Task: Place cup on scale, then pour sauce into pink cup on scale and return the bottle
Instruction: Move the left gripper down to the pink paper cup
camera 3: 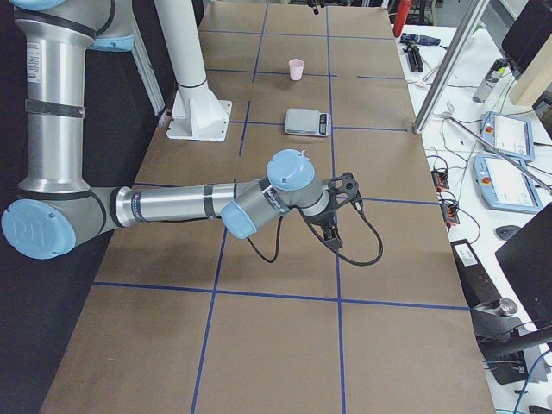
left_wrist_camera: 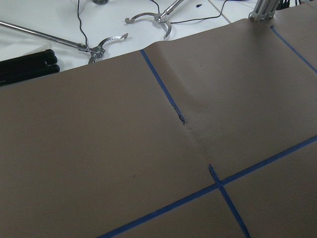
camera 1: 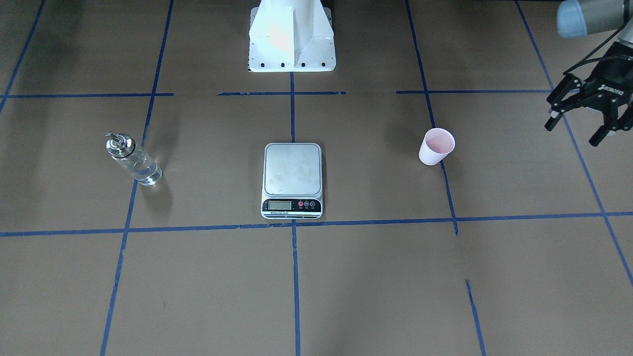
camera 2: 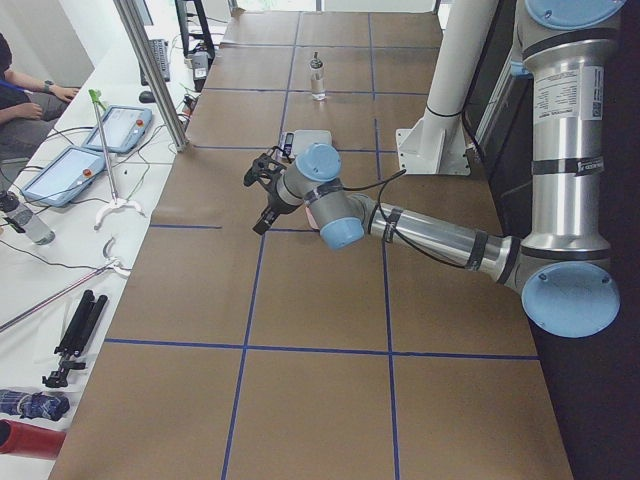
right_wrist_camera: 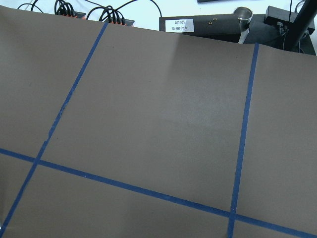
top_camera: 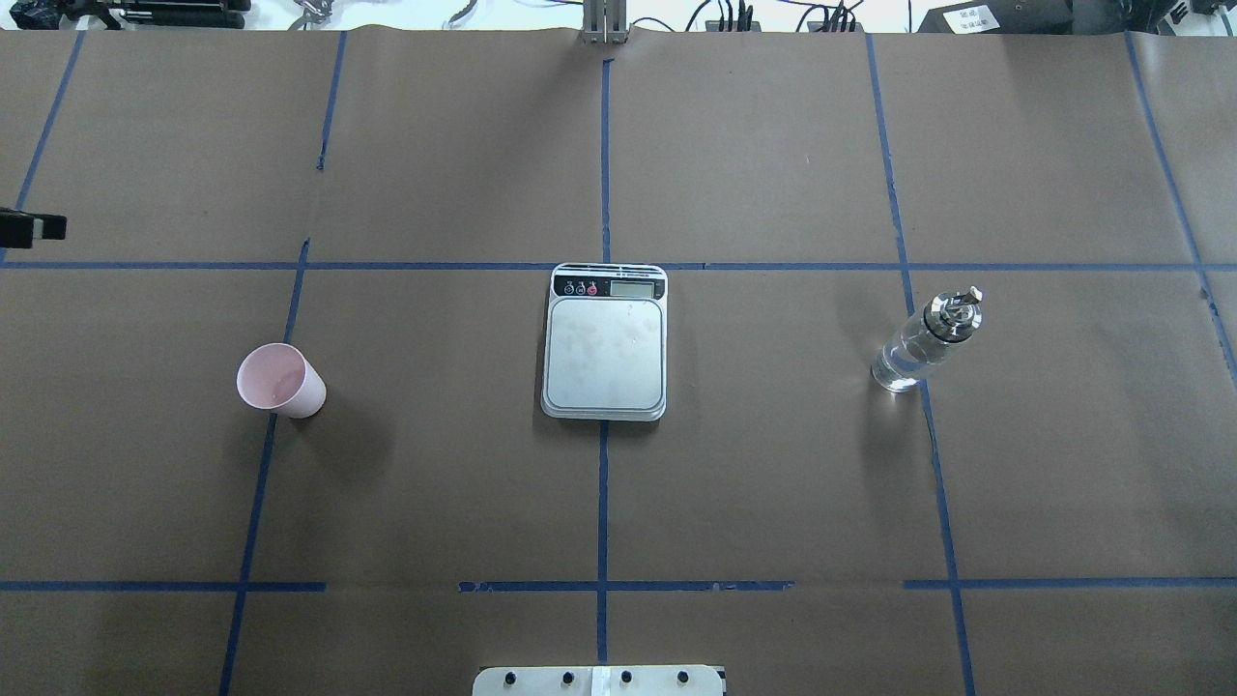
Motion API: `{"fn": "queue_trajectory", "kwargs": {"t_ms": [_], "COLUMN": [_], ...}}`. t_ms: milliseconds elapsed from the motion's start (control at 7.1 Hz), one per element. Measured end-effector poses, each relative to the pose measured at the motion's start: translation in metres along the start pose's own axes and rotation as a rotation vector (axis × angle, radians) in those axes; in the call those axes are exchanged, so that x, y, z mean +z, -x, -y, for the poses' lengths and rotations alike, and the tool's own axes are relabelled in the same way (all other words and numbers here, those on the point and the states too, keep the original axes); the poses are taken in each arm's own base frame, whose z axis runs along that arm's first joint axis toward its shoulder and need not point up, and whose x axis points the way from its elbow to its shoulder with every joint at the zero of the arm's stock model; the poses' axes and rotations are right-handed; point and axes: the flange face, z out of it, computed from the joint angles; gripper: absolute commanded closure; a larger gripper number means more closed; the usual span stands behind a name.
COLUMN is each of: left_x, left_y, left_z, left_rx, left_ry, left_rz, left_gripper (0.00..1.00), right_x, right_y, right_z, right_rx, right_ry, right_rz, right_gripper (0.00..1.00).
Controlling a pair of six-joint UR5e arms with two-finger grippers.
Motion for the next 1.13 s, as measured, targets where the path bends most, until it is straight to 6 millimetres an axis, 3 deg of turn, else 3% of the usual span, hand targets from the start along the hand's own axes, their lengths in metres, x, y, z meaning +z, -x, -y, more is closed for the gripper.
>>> {"fn": "queue_trajectory", "kwargs": {"t_ms": [282, 423, 705, 1128], "left_x": [0.04, 0.058, 0.082, 0.102], "left_y": [-0.046, -0.066, -0.095, -0.115], "left_z": [-0.036, -0.054, -0.081, -0.091], "left_rx": [-0.14, -0.195, -0.258, -0.274], "left_ry": [0.054, 0.072, 0.099, 0.123], "left_rz": [0.026, 0.038, 0.054, 0.078], "left_gripper": [0.29, 0.36, 0.41, 0.47], "right_x": [0.0, 0.0, 0.0, 0.0], "right_y": [-0.001, -0.001, 0.0, 0.0], "right_z": [-0.002, -0.002, -0.003, -0.003], "right_rx": [0.002, 0.002, 0.001, 0.001], "right_ry": [0.002, 0.003, 0.003, 0.004], "right_rz": [0.002, 0.003, 0.004, 0.007], "right_gripper": [0.0, 0.0, 0.0, 0.0]}}
